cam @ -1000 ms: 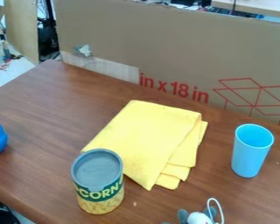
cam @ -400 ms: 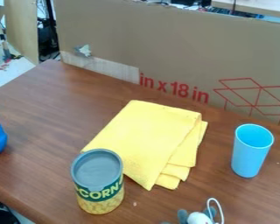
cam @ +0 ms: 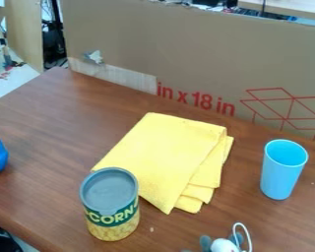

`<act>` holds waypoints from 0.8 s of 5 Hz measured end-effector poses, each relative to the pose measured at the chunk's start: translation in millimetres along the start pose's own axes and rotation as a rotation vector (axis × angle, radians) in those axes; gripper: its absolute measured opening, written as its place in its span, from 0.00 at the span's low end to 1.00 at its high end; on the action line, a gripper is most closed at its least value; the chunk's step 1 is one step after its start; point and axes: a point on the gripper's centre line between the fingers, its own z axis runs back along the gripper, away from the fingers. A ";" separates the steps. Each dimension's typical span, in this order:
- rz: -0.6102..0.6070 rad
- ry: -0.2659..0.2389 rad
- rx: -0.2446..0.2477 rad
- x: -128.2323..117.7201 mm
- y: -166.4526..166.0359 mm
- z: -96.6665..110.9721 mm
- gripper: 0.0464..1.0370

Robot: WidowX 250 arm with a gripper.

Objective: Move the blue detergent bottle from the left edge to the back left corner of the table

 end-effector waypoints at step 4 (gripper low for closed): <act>0.005 0.062 -0.024 1.6 3.5 -19.0 0.96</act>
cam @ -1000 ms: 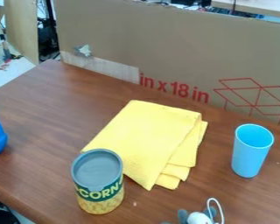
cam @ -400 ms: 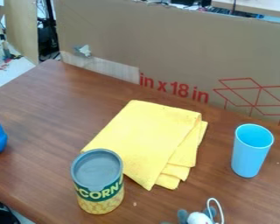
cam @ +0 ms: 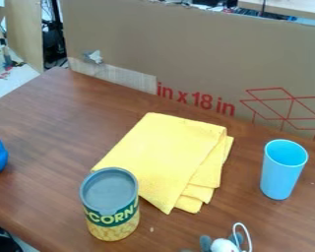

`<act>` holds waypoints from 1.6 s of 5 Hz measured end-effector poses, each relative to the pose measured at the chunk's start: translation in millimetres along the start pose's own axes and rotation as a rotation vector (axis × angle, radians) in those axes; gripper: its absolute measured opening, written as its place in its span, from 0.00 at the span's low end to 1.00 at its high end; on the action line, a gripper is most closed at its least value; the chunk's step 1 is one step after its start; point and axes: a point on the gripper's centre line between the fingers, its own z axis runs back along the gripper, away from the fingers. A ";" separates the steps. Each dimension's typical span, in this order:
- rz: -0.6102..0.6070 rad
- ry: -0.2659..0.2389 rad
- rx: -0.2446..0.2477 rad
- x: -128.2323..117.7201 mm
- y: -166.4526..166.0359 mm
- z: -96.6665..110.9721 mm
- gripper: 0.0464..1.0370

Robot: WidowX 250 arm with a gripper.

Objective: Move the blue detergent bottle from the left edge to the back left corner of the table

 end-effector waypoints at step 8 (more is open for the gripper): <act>-0.123 -0.222 -0.167 98.6 -6.3 57.1 0.39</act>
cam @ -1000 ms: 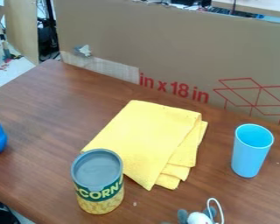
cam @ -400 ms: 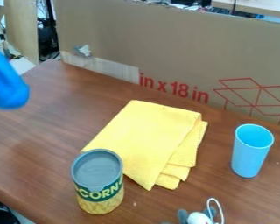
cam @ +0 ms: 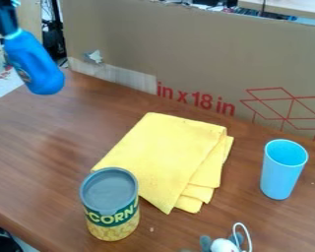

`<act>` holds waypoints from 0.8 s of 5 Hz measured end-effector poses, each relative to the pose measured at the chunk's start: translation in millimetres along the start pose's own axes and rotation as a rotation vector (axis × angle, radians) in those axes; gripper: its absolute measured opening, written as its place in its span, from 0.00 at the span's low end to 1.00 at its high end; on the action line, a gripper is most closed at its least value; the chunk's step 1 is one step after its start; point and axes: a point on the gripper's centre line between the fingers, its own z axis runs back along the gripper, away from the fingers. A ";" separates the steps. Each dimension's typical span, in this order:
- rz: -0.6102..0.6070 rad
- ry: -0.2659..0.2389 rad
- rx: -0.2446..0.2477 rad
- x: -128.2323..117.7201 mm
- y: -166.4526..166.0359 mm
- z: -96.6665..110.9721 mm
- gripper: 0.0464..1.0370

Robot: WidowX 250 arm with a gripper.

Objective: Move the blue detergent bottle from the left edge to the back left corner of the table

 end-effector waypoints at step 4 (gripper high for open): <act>0.026 0.186 0.125 53.9 -4.7 -58.0 0.39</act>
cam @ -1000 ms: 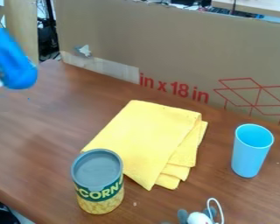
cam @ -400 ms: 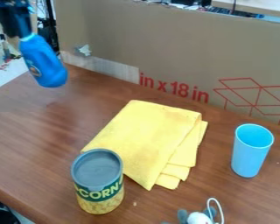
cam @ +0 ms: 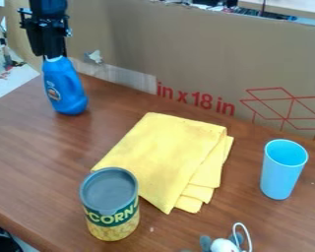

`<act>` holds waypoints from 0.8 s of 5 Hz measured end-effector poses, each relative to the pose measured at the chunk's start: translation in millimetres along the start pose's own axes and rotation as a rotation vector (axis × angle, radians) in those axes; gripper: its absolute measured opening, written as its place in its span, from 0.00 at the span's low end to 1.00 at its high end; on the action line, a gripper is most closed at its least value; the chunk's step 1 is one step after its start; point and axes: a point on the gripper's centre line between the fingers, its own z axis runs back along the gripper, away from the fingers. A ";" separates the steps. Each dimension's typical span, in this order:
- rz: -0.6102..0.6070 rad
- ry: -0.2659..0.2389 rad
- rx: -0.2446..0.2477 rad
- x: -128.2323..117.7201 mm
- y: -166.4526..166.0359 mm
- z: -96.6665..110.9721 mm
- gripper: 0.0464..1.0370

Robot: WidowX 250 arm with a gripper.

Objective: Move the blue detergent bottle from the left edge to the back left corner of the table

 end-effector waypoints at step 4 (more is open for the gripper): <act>0.033 -0.034 -0.097 1.0 -3.2 6.4 0.97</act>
